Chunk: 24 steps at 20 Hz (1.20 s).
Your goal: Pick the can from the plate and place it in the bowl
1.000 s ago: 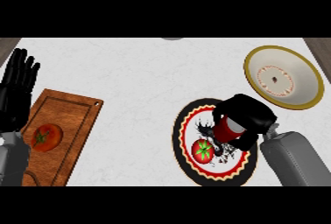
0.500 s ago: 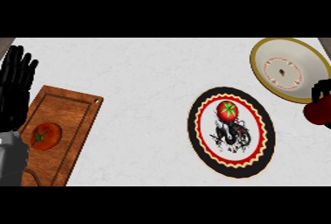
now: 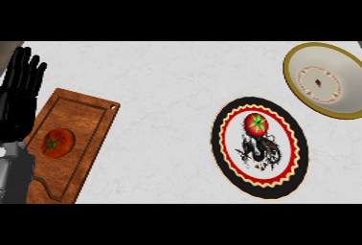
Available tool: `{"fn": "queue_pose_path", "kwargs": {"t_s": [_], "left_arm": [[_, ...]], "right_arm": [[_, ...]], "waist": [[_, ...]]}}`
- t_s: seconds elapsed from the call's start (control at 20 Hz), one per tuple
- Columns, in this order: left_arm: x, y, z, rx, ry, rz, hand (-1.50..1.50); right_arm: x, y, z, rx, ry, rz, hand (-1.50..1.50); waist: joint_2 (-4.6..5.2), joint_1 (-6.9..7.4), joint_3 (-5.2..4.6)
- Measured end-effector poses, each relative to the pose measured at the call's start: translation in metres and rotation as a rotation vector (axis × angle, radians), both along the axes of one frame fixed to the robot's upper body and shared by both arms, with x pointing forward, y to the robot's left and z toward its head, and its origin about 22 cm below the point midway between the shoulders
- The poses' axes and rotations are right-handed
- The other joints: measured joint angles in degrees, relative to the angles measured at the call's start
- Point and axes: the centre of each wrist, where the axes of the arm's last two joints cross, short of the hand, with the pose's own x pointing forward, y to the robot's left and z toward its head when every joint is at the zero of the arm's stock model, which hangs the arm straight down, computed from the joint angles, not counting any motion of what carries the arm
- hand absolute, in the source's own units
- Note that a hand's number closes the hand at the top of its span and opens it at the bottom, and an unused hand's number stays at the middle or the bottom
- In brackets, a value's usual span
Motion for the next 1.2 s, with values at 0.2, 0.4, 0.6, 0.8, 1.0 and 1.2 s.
{"fn": "queue_pose_path", "kwargs": {"t_s": [0.2, 0.4, 0.6, 0.8, 1.0, 1.2], "left_arm": [[0.001, -0.002, -0.001, 0.001, 0.005, -0.012, 0.0], [0.003, -0.004, -0.002, 0.001, 0.01, -0.02, 0.0], [0.005, -0.007, -0.001, 0.003, 0.011, -0.03, 0.0], [0.007, -0.01, -0.004, 0.0, 0.018, -0.037, 0.0], [0.01, -0.012, -0.001, 0.007, 0.018, -0.044, 0.0], [0.013, -0.014, -0.001, 0.01, 0.023, -0.052, 0.0]], "right_arm": [[-0.009, -0.019, 0.019, 0.07, -0.111, 0.01, 1.5], [-0.014, -0.031, 0.033, 0.154, -0.19, 0.029, 1.5], [-0.014, -0.036, 0.042, 0.239, -0.227, 0.045, 1.5], [-0.012, -0.036, 0.05, 0.29, -0.224, 0.058, 1.5], [-0.007, -0.033, 0.057, 0.319, -0.201, 0.073, 1.5], [0.003, -0.023, 0.063, 0.313, -0.16, 0.105, 1.5]], "waist": [[-0.32, 0.62, -0.04], [-0.53, 1.04, -0.21], [-0.74, 1.57, -0.39], [-0.91, 1.99, -0.58], [-1.1, 2.38, -0.69], [-1.17, 2.51, -0.83]]}}
